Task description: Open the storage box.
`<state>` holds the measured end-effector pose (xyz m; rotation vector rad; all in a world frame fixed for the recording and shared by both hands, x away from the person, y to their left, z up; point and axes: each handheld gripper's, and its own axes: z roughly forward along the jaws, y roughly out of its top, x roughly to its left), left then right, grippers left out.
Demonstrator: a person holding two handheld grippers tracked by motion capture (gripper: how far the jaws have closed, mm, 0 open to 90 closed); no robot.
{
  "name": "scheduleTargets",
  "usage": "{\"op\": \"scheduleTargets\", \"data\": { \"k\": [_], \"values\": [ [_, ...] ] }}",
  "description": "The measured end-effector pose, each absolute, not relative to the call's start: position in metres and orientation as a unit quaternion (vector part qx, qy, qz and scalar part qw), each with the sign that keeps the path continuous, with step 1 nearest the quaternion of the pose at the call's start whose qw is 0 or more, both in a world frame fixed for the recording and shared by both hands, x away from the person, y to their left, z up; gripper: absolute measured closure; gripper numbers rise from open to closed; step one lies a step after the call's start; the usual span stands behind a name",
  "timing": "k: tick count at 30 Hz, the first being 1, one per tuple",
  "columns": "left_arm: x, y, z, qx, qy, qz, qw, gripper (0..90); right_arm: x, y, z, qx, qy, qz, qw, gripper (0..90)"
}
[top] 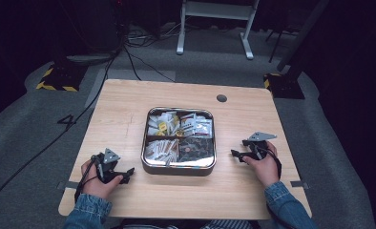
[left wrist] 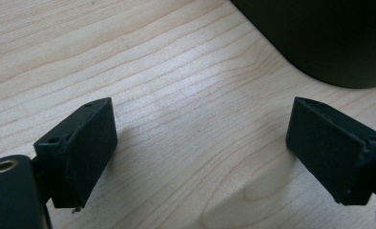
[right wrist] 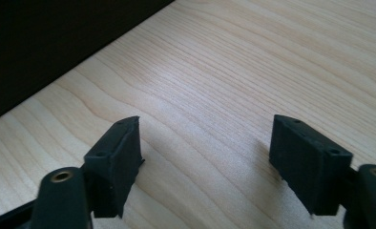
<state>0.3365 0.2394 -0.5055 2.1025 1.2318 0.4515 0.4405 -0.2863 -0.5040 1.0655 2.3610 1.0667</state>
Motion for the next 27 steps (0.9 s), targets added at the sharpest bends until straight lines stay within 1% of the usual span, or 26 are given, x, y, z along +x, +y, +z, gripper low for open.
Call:
{"op": "scheduleTargets", "data": {
  "k": [3,16,27],
  "values": [
    [0.337,0.239,-0.506,0.802,0.47,0.173,0.326,10.5,0.44,-0.286,-0.502,0.374,0.83,0.381,0.158,28.3],
    [0.337,0.239,-0.506,0.802,0.47,0.173,0.326,10.5,0.431,-0.282,-0.457,0.342,0.827,0.422,0.146,28.2],
    [0.337,0.239,-0.506,0.802,0.47,0.173,0.326,10.5,0.427,-0.274,-0.438,0.332,0.823,0.44,0.139,30.0]
  ]
}}
